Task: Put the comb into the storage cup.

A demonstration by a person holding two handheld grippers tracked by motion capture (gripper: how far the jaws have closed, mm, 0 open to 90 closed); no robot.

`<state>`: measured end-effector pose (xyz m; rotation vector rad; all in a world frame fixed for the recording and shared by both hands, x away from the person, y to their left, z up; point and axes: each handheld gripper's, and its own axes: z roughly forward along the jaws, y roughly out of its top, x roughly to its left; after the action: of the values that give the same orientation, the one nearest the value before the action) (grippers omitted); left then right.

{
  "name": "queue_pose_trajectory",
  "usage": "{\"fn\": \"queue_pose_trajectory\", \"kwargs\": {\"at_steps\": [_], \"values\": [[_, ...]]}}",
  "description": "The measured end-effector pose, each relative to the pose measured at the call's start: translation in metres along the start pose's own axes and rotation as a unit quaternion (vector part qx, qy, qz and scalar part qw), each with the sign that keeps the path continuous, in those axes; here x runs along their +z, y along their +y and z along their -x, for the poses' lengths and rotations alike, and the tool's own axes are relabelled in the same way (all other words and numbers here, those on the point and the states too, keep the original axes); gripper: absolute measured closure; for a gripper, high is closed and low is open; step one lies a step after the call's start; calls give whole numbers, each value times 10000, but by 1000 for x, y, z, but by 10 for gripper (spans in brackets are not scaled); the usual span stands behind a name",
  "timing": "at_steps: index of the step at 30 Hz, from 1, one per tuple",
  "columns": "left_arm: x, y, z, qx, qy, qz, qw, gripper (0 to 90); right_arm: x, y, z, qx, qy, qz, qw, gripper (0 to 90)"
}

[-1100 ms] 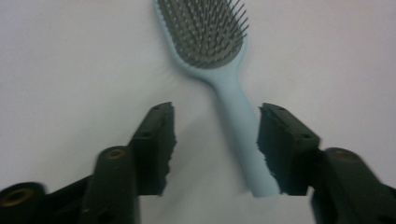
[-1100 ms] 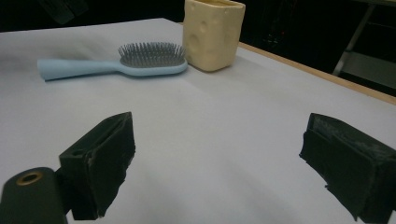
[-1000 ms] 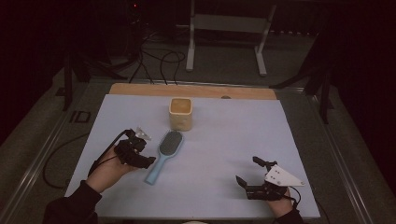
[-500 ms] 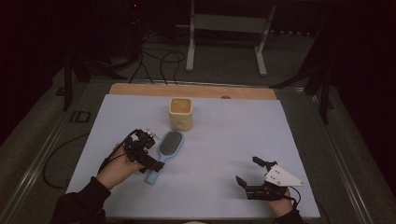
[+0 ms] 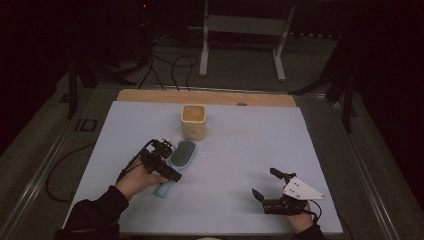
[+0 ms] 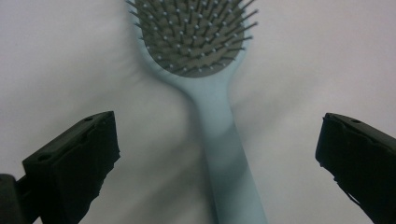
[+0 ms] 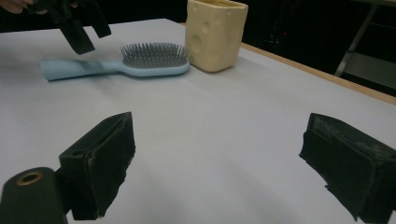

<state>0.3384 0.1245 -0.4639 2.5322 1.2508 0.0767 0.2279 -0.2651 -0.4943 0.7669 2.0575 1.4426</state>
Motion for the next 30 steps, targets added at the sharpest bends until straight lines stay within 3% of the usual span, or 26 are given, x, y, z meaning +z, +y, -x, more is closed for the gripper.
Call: {"fn": "queue_pose_trajectory", "kwargs": {"at_steps": [4, 6, 12, 14, 18, 20, 23, 25, 28, 30], "values": [[5, 4, 1, -105, 9, 6, 9999, 0, 0, 0, 0, -10, -1, 9, 10000, 94], [9, 7, 0, -345, -54, 12, 9994, 2, 0, 0, 0, -2, -5, 10, 10000, 94], [19, 10, 5, -431, 72, -116, 9990, 26, 0, 0, 0, -6, 12, 7, 10000, 94], [22, 10, 7, -417, 205, -146, 9988, 41, 0, 0, -1, -1, 20, 9, 10000, 95], [28, 8, 7, -502, 372, -229, 9978, 157, 0, 0, -1, -7, 6, 17, 10000, 94], [30, 7, 7, -523, 452, -229, 9973, 158, 0, 0, -1, 7, 9, 15, 10000, 94], [34, 6, 8, -635, 519, -251, 9963, 310, 0, 0, 0, -6, 21, 17, 10000, 94], [34, 6, 8, -641, 594, -257, 9958, 319, 0, 0, 0, 1, 19, 13, 10000, 95], [33, 8, 9, -695, 637, -231, 9953, 433, 0, 0, 0, 12, 11, 21, 10000, 95], [33, 9, 9, -701, 645, -228, 9952, 455, 0, 0, 0, -2, 12, 15, 10000, 95]]}}
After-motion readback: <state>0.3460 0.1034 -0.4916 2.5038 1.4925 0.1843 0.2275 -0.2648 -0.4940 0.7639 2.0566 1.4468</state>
